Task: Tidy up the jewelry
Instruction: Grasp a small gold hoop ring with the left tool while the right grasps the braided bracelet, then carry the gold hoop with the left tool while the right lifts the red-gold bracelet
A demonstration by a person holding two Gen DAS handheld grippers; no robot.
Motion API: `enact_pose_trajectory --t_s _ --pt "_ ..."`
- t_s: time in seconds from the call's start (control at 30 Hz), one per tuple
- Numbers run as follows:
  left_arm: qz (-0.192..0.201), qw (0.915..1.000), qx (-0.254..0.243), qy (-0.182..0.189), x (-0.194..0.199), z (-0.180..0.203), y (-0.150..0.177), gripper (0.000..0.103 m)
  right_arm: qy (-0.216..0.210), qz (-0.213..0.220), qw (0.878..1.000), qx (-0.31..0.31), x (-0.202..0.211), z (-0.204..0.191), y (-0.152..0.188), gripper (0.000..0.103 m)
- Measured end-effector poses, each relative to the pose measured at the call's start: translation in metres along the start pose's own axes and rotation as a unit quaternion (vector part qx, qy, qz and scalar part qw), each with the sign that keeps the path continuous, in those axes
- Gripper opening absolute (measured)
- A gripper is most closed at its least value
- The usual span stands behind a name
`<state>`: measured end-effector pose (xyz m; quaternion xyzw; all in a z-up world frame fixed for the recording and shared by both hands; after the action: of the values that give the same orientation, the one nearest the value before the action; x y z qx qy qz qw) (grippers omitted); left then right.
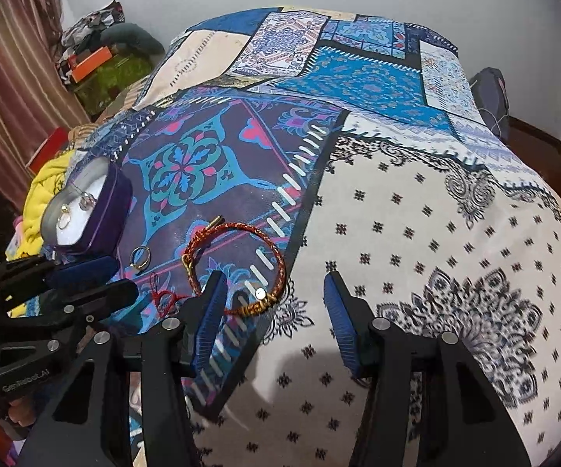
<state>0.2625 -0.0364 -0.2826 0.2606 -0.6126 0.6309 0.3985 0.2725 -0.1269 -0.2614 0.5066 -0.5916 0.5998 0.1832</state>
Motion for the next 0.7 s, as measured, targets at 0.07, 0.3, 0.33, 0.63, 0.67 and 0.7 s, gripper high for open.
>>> enact_pose_trajectory --t_s 0.07,0.3,0.33,0.63,0.67,0.7 --pt "0.002 1.0 0.0 -0.001 -0.001 -0.001 -0.002 0.036 -0.001 -0.008 1.0 0.003 -0.005 -0.001 0.002 0.032" --pt "0.005 0.9999 -0.012 -0.011 -0.009 -0.001 -0.007 0.036 0.017 0.005 1.0 0.018 -0.008 -0.004 0.003 0.026" --pt "0.005 0.9998 -0.015 -0.013 -0.01 -0.001 -0.008 0.036 0.019 0.007 1.0 0.02 -0.008 -0.004 0.003 0.024" --pt "0.005 0.9989 -0.035 -0.03 -0.014 0.002 -0.009 0.017 0.025 0.018 0.999 0.023 -0.009 -0.006 -0.003 0.005" --pt "0.005 0.9989 -0.037 -0.03 -0.014 0.003 -0.009 0.017 0.022 0.018 0.999 0.02 -0.009 -0.006 -0.003 0.005" --pt "0.005 0.9987 -0.039 -0.031 -0.014 0.003 -0.009 0.017 0.017 0.018 1.0 0.014 -0.007 -0.005 -0.004 0.005"
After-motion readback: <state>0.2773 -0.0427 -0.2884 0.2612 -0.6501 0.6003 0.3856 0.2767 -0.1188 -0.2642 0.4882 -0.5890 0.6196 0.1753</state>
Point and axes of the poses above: each gripper's, at about its wrist camera, not at the fingertips, and x roughly against the way its jaws point, z to its right, y to its underside, the point moved 7 cm from there along -x, roughly the way its jaws point, and after that the axes turned 5 degrees about -x, right-handed, at the moved point
